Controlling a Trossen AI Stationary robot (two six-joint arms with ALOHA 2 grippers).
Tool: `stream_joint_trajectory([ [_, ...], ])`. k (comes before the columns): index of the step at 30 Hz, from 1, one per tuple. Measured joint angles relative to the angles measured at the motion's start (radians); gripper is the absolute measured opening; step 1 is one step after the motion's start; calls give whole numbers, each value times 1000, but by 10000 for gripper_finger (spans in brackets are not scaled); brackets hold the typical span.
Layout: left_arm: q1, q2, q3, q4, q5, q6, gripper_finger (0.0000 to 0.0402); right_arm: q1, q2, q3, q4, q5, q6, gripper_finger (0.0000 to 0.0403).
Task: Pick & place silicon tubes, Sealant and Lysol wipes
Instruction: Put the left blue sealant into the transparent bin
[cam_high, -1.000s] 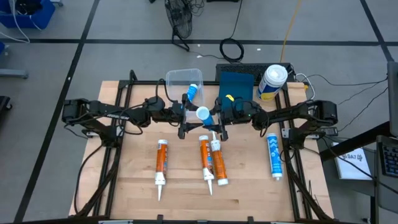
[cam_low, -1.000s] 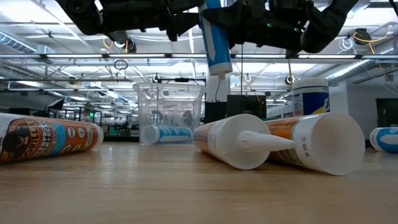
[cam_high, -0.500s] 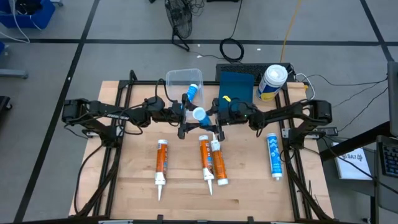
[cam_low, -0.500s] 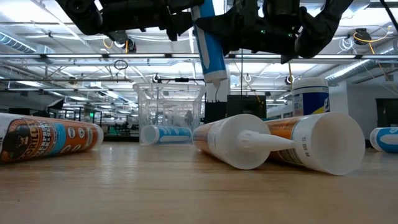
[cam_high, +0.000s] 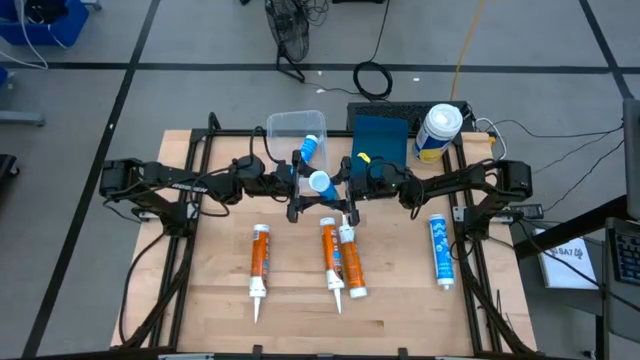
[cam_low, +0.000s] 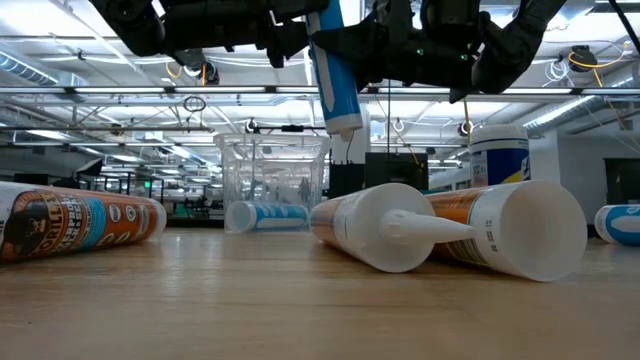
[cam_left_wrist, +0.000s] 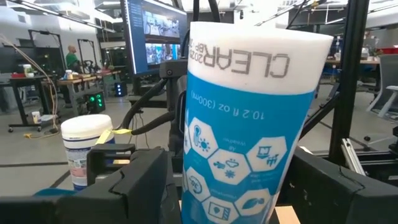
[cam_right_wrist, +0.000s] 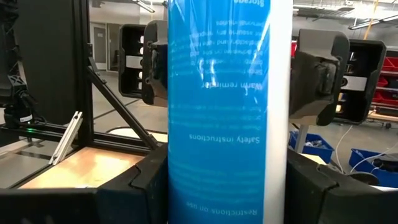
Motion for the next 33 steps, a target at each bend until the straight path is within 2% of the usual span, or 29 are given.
stream_joint_trajectory([
  [4,0,0,0,-1,8,6,280,0,0,0,-3,0,0,206],
  [8,0,0,0,-5,43,43,219,1,0,0,-18,-3,1,209],
  [9,0,0,0,-5,44,51,215,1,0,0,-20,-3,0,211],
  [20,0,-9,-1,-27,53,79,215,1,-2,2,-66,-3,-2,225],
  [24,0,-68,-2,-99,43,117,215,0,-4,4,-83,-1,-2,226],
  [30,-1,-197,-3,-299,-44,183,215,-2,-4,5,-112,11,-1,226],
  [33,4,-240,-4,-339,-74,206,215,-3,-3,5,-122,16,-1,227],
])
